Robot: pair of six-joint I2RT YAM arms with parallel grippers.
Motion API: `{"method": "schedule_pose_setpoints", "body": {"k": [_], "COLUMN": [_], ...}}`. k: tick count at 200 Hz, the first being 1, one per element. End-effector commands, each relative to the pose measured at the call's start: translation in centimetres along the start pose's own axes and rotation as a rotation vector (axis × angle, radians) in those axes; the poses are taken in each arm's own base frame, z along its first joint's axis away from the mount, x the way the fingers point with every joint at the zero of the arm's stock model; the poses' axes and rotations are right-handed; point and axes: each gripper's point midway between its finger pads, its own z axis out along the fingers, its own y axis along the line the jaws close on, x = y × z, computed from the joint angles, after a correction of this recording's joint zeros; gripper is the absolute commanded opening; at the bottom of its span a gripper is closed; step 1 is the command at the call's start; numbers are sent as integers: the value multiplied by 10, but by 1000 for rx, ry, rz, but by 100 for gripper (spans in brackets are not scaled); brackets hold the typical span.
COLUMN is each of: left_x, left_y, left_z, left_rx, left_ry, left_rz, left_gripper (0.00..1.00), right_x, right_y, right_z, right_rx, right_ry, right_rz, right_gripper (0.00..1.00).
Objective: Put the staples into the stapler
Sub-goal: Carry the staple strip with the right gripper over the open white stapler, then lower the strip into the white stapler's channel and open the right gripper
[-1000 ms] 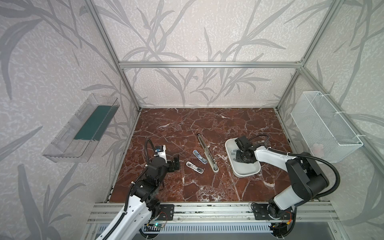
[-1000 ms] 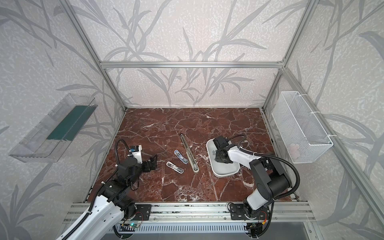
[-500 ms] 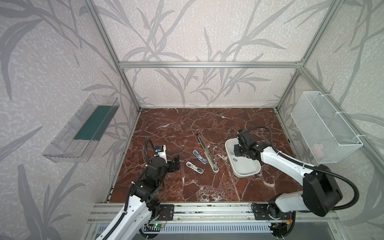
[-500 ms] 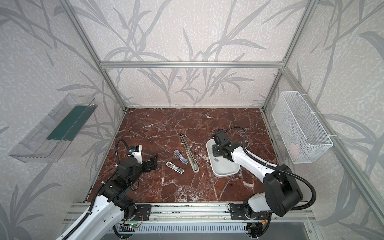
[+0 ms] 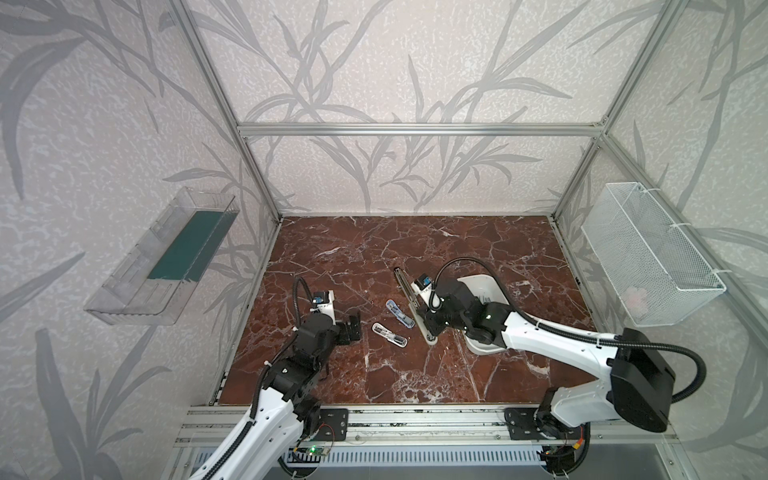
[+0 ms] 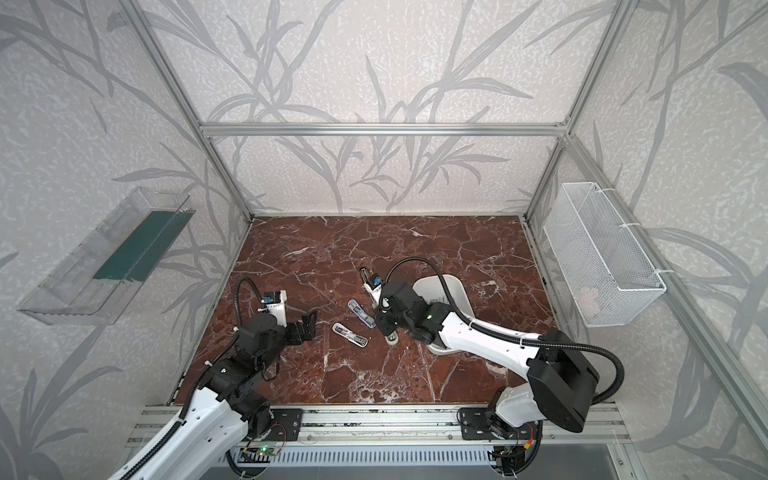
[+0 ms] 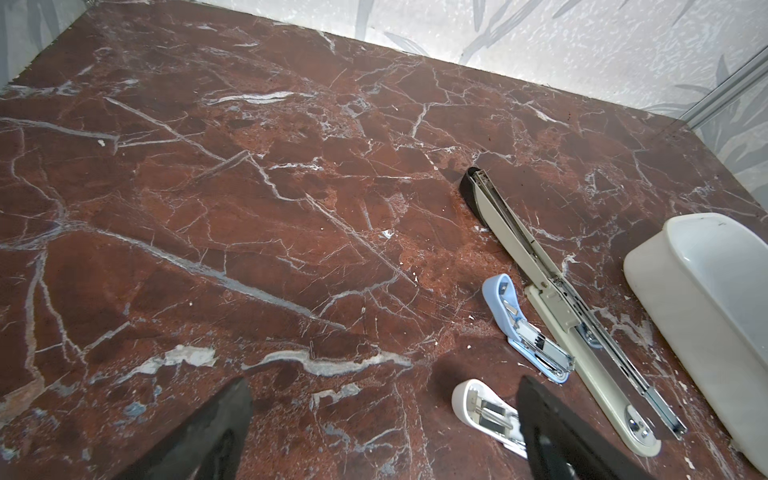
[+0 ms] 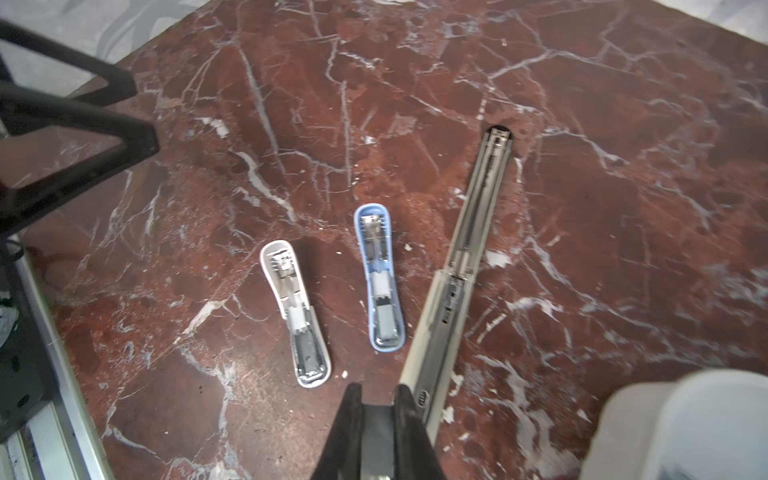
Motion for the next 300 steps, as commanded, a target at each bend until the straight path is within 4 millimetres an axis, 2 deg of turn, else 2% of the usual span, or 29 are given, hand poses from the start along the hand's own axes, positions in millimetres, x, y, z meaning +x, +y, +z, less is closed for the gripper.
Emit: {"method": "schedule_pose_setpoints", "body": {"k": [1,32,50,124,166,196,204,248,300], "left_x": [-8,-6,-1,1,7,10,10,8,8], "left_y": [-4,0,2,-11,-31,-27,-26,-21,-19], "left_z": [-3,-3,0,2,5,11,12,11,11], "left_rx": [24,-3,-9,64,165,135,130,122,124], "left_ry": [-28,-14,-6,19,76,104,105,99,97], "left_rz": [-37,-39,-38,-25,1,-3,-6,-32,-45], "left_gripper": [99,99,99,99,99,99,99,99,99], "right_x": [4,13,17,28,34,31,41,44,42], "right_y": [27,41,43,45,49,53,52,51,47], "right_z": [12,28,38,51,63,65,73,79,82], "right_rx": [-84,-138,-128,-141,-166,-184,-180,-179,-152], "right_ry": [-36,-49,-25,13,53,53,82,107,118], "right_rz": [-76,-71,-92,-101,-97,-94,-95,-107,-142], "right_gripper": [8,8,6,6,6,6,6,5,4]}}
